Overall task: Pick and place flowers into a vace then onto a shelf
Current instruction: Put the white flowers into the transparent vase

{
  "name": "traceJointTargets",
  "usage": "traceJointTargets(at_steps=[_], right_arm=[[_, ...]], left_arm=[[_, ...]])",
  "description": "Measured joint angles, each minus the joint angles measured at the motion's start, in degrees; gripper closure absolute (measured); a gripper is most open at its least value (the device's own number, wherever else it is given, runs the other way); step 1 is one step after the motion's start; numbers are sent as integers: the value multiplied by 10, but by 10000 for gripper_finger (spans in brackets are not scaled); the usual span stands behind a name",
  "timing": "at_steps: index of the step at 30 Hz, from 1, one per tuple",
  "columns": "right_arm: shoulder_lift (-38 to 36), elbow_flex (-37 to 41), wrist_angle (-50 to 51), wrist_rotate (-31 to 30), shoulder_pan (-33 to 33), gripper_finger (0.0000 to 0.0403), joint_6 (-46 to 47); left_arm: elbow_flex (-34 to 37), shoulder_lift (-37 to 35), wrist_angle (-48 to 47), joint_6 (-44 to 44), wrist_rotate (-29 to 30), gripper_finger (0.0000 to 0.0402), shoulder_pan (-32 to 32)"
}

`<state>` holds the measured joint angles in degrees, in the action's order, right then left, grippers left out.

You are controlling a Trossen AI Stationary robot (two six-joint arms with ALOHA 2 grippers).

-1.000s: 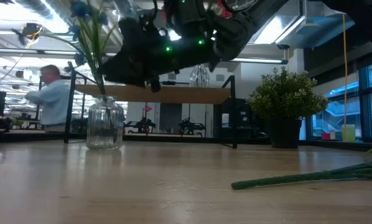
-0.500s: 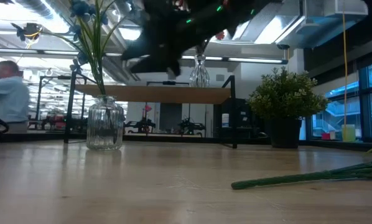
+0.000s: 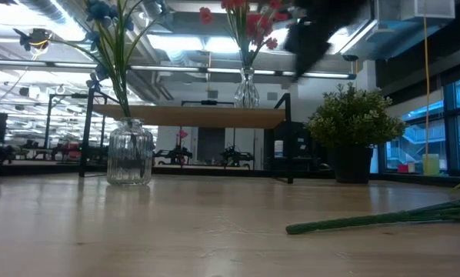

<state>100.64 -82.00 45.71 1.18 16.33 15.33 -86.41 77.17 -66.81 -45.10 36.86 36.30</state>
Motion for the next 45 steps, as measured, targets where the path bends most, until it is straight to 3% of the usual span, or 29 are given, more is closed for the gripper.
traceJointTargets(at_steps=[9,13,18,30,37,45], right_arm=[[10,1,126,-8,117,180,29],[26,1,149,-11,132,180,25],[64,1,193,-8,133,180,29],[84,124,85,21,147,208,38],[80,164,61,32,146,259,56],[85,140,68,70,140,387,71]], left_arm=[[0,37,138,183,-105,322,-63],[0,79,191,207,-171,288,-86],[0,141,246,209,-180,253,-106],[0,232,358,204,-217,246,-108],[0,242,369,204,-215,245,-109],[0,263,371,262,-191,253,-117]])
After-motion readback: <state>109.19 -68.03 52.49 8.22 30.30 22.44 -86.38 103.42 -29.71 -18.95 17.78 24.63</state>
